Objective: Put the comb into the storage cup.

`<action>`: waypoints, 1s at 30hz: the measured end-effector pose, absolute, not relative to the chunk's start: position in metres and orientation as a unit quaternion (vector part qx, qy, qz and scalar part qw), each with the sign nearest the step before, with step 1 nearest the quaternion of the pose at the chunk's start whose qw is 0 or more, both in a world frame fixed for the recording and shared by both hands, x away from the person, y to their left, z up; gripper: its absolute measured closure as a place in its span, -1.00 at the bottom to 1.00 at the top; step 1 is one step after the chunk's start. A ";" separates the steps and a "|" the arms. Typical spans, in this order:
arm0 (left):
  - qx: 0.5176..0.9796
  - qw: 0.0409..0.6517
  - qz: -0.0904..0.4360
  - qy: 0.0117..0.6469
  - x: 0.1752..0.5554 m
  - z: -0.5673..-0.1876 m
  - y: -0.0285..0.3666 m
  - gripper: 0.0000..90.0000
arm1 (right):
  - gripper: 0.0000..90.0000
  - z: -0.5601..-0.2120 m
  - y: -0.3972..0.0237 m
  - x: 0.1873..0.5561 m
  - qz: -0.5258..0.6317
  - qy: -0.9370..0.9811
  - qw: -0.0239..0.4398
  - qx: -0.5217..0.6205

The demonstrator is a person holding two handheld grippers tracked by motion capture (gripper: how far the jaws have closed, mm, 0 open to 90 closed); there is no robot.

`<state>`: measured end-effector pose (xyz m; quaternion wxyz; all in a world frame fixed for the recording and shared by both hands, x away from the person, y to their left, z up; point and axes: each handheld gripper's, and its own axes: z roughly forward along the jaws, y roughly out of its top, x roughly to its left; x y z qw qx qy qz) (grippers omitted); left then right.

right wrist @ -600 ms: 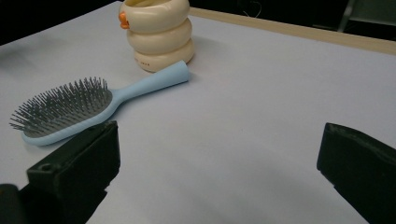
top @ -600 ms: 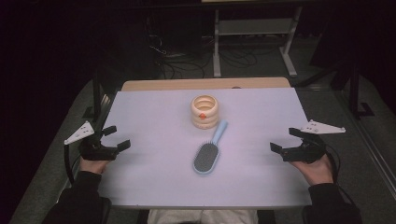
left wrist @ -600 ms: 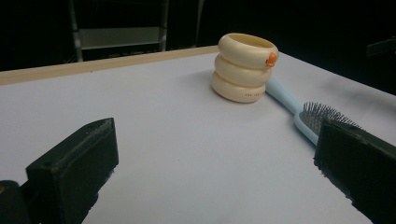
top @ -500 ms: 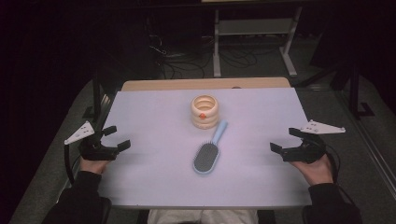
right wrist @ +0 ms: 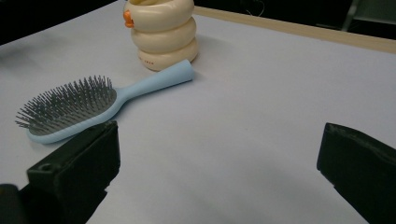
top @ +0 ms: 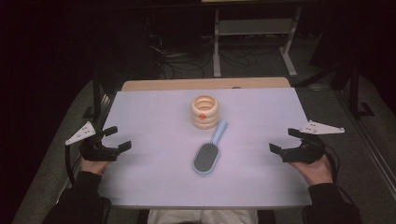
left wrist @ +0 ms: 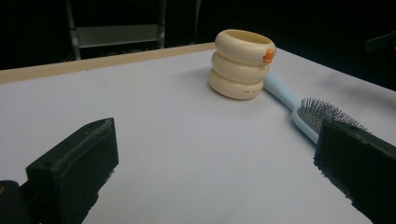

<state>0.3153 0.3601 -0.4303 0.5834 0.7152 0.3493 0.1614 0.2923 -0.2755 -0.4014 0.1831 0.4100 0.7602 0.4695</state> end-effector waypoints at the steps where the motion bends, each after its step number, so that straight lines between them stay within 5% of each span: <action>1: 0.715 0.584 0.162 0.349 0.315 -0.430 0.360 -1.00 | -1.00 -0.401 -0.276 0.292 0.471 0.760 0.183 0.409; 30: 0.716 0.578 0.166 0.354 0.313 -0.430 0.359 -1.00 | -1.00 -0.372 -0.264 0.307 0.462 0.782 0.168 0.384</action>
